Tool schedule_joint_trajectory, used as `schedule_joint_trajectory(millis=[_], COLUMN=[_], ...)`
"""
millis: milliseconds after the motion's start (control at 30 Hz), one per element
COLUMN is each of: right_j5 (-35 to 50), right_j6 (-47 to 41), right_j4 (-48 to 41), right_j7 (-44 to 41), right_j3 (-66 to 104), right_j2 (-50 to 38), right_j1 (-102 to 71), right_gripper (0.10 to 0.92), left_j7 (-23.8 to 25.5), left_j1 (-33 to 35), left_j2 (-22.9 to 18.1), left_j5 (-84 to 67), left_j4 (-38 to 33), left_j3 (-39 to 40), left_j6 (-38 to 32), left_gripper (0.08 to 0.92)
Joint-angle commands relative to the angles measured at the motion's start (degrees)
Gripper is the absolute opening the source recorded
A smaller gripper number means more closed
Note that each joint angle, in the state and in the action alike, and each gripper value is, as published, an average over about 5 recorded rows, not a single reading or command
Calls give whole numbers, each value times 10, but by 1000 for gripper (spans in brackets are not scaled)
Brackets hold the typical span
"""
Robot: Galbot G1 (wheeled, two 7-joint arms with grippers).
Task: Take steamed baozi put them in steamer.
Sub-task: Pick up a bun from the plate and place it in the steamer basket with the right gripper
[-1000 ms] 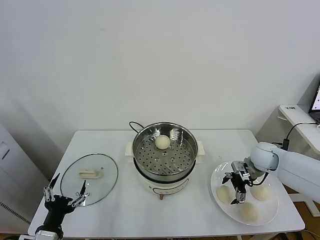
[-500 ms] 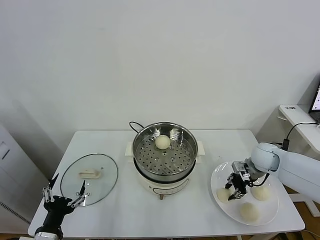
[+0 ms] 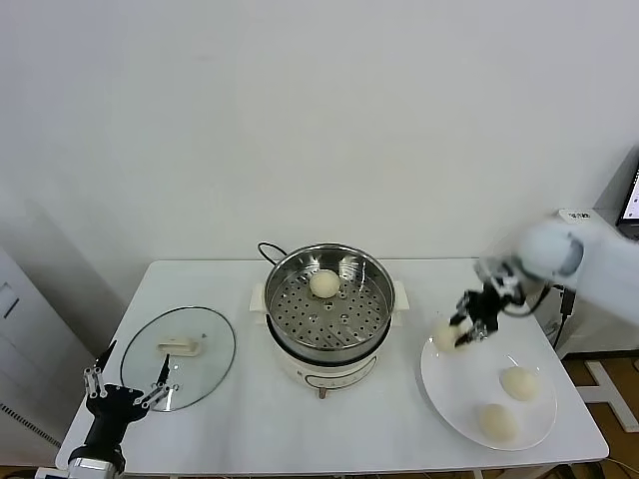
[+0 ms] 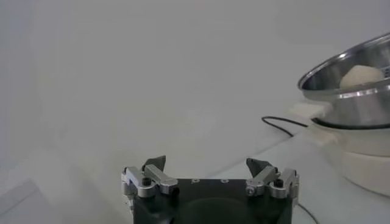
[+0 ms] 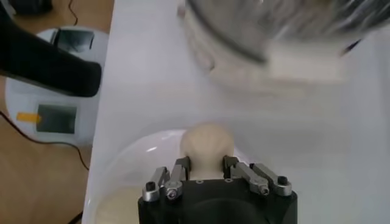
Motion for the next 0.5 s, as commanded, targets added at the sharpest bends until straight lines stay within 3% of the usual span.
schedule_joint_trajectory(millis=[33,500], right_j5=[197,123], right_j6=[-62,-165], right_j4=[39,-11], right_j7=[-20,158], right_j3=[-82,52], right_j2=[123,311], right_j1=[209,-66], right_gripper=[357,378], left_j7=[0,0], left_j1=[1,3], left_j2=[-1,-2], left_j5=[-8,-16], left_j4=[0,-3], left_j3=[-3,-13], left_j6=[-1,-3], left_gripper=[823,823])
